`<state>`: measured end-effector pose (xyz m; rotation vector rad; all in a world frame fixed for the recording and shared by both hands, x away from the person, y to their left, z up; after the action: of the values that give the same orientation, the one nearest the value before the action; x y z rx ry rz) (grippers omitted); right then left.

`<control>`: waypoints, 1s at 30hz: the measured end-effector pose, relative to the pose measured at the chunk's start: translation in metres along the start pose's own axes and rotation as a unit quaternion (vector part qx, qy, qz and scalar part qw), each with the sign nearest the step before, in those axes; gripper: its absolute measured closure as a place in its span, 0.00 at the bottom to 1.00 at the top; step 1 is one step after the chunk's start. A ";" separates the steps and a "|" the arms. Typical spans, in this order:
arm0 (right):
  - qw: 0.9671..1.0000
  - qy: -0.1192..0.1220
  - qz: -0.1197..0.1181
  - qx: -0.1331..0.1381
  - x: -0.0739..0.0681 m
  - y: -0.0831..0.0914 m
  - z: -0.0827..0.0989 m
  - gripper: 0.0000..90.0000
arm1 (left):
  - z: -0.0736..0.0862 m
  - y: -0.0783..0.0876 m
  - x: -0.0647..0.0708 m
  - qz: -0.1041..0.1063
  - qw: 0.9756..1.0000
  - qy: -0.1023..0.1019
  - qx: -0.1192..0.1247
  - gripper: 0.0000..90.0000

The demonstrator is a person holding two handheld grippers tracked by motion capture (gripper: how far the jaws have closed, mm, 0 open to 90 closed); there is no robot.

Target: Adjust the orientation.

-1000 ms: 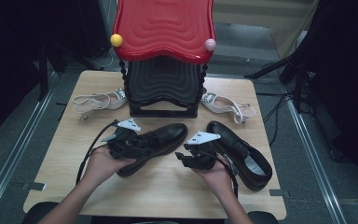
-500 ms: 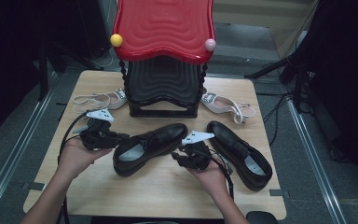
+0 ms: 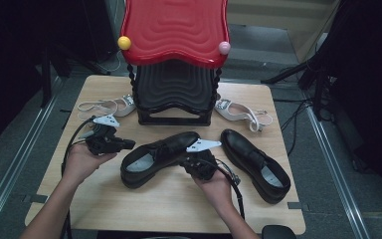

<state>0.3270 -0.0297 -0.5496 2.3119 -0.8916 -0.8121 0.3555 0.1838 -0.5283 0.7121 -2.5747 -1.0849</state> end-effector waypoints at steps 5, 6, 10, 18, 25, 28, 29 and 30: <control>1.000 0.012 -0.002 0.001 -0.008 -0.006 0.002 1.00 | 0.004 -0.011 -0.001 -0.003 1.000 -0.002 -0.014 0.98; 1.000 0.013 -0.002 0.000 -0.009 -0.008 0.002 1.00 | 0.005 -0.013 -0.001 -0.002 1.000 -0.002 -0.016 0.98; 1.000 0.011 -0.009 -0.006 -0.016 -0.014 0.004 1.00 | 0.009 -0.020 -0.001 0.004 1.000 0.001 -0.026 0.99; 1.000 0.003 -0.010 -0.013 -0.016 -0.015 0.004 1.00 | 0.008 -0.024 0.002 0.018 1.000 0.006 -0.020 1.00; 1.000 -0.008 -0.007 -0.019 -0.011 -0.012 0.003 1.00 | 0.006 -0.026 0.013 0.032 0.999 -0.004 -0.023 1.00; 0.999 -0.024 -0.011 -0.021 -0.006 -0.009 0.003 1.00 | 0.005 -0.028 0.020 0.041 0.999 -0.007 -0.020 1.00; 0.999 -0.027 -0.011 -0.022 -0.004 -0.008 0.003 1.00 | 0.005 -0.029 0.023 0.047 0.999 -0.005 -0.018 1.00; 0.999 -0.027 -0.011 -0.022 -0.004 -0.008 0.003 1.00 | 0.005 -0.029 0.023 0.047 0.999 -0.005 -0.018 1.00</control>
<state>0.3257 -0.0223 -0.5554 2.2749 -0.8648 -0.8979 0.3439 0.1574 -0.5517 0.5724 -2.5621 -1.1044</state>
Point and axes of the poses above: each handheld gripper's, and its own axes: y roughly backward along the jaws, z roughly out of its underside, x roughly to its right, the point moved 8 cm from there along -y, roughly forward along the jaws, and after that the axes turned 15 degrees about -y, right-handed, at the moved point
